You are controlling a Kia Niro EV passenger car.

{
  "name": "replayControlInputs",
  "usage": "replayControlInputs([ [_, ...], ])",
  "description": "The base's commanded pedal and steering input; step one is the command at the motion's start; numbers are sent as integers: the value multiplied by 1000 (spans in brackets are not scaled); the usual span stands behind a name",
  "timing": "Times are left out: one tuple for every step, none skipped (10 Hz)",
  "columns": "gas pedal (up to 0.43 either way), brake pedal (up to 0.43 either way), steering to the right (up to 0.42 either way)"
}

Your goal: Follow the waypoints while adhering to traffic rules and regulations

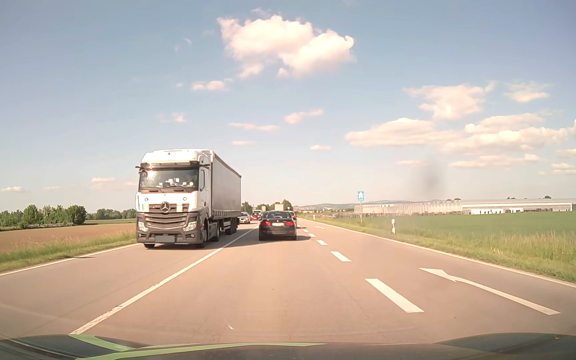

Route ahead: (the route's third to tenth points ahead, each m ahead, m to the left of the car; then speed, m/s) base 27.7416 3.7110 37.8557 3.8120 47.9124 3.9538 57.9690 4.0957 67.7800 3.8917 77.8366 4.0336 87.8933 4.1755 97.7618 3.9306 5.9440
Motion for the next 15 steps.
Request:
replayControlInputs([
  [0,122,-4],
  [0,128,-4],
  [0,128,-4],
  [0,128,-4],
  [0,128,-4],
  [0,122,-4],
  [0,122,-4],
  [0,122,-4],
  [0,122,-4],
  [0,122,-4],
  [0,116,-4],
  [0,116,-4],
  [0,116,-4],
  [0,122,-4],
  [0,116,-4],
])
